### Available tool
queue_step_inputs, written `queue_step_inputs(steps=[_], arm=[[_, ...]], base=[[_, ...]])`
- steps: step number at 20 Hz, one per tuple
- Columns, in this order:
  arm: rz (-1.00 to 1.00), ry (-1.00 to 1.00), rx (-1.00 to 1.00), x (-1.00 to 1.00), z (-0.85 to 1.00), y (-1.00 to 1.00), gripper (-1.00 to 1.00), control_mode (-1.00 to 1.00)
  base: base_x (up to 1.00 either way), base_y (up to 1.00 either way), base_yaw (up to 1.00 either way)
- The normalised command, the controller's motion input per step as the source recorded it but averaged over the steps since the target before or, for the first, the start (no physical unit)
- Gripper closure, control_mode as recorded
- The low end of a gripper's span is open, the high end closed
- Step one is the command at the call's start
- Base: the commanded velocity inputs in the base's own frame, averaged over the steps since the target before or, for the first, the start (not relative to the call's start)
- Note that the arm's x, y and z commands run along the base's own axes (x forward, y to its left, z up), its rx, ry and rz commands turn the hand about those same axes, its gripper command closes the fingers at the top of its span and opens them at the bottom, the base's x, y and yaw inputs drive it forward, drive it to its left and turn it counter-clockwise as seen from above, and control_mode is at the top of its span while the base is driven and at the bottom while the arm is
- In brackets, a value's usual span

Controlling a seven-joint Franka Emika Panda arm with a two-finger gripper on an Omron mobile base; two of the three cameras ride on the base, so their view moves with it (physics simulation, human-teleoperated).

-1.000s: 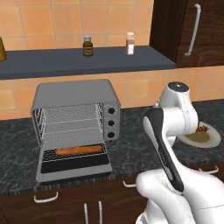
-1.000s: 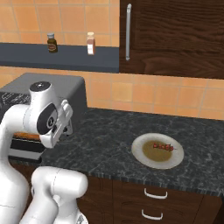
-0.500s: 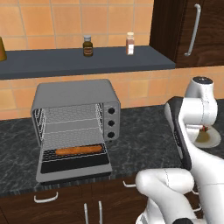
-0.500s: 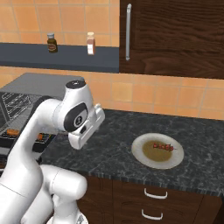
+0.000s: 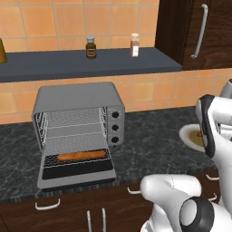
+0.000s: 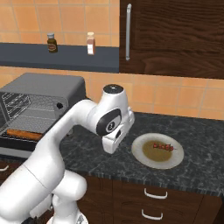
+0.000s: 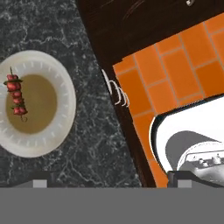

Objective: Pick up the kebab skewer and baguette bread, and place them inside the toaster oven. Close the toaster oven door and start by setting the timer.

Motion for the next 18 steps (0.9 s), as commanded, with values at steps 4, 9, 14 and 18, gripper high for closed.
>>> queue_step_inputs(steps=[4, 9, 14, 18], arm=[[0.00, 0.00, 0.03, 0.28, -0.20, -0.96, -1.00, -1.00], [0.02, 0.00, 0.05, 0.51, -0.21, -0.65, -1.00, -1.00], [0.20, -0.05, 0.12, 0.66, -0.24, -0.22, -1.00, -1.00], [0.26, -0.01, 0.11, 0.60, -0.37, -0.17, -1.00, -1.00]], base=[[0.00, 0.00, 0.00], [0.00, 0.00, 0.00], [0.00, 0.00, 0.00], [0.00, 0.00, 0.00]])
